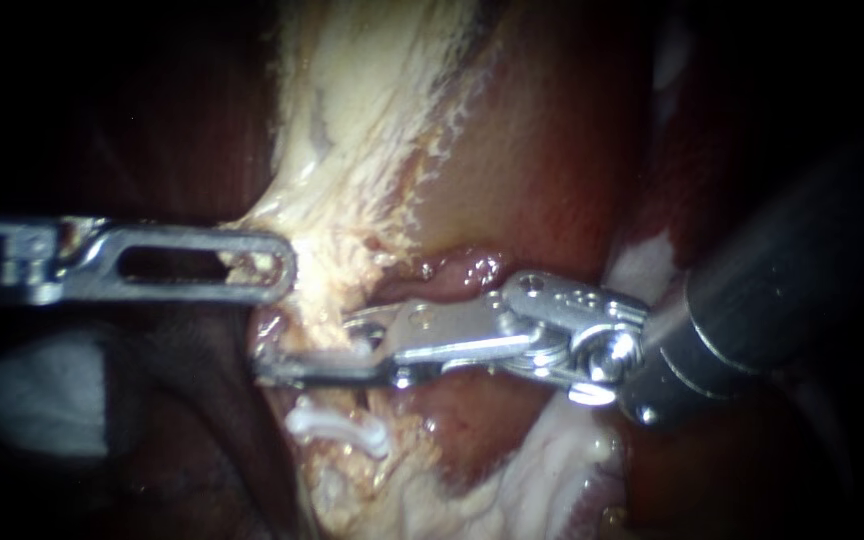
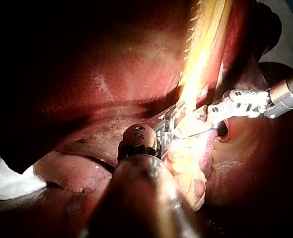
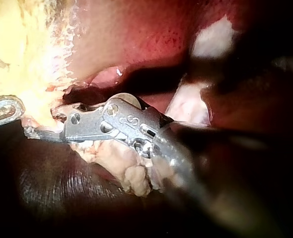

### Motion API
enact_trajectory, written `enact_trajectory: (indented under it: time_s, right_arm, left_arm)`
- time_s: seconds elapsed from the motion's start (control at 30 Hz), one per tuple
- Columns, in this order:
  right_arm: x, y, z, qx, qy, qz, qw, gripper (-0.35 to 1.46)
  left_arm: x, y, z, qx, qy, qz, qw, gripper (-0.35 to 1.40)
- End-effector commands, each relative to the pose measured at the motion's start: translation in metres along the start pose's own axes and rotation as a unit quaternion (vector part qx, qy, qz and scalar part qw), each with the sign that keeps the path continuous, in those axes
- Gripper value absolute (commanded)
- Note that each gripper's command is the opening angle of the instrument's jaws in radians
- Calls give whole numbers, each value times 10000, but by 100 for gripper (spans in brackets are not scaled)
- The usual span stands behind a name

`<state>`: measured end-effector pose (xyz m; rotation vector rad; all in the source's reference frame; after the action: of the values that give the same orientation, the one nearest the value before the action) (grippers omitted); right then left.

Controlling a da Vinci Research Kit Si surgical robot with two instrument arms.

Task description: Going back third clip left tube

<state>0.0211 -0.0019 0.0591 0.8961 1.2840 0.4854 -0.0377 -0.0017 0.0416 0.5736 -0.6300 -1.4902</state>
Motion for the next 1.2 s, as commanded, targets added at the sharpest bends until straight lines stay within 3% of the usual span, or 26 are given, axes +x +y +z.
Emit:
enact_trajectory:
  time_s: [0.03,0.23,0.37,0.47,0.5,0.67,1.0,1.1,1.2]
  right_arm:
    - [0,0,0,12,0,4,10000,-35]
    - [1,-1,0,28,-65,29,10000,-35]
    - [1,-4,0,0,-227,54,9997,-35]
    - [4,-8,2,-55,-352,109,9993,23]
    - [5,-9,3,-120,-368,105,9992,33]
    - [9,-13,6,-355,-332,97,9988,53]
    - [11,8,-6,-742,-253,-318,9964,58]
    - [8,6,-14,-722,-262,-351,9964,58]
    - [4,-5,-28,-649,-290,-602,9957,58]
  left_arm:
    - [0,0,0,5,2,1,10000,-35]
    - [0,0,0,4,2,0,10000,-35]
    - [0,0,0,4,2,0,10000,-35]
    - [0,-1,0,4,2,-1,10000,-35]
    - [0,0,0,4,2,-1,10000,-35]
    - [1,-2,-1,1,-1,-5,10000,-35]
    - [3,-6,-3,-5,-6,-11,10000,-35]
    - [3,-6,-3,-4,-5,-10,10000,-35]
    - [3,-5,-4,-2,-2,-8,10000,-35]
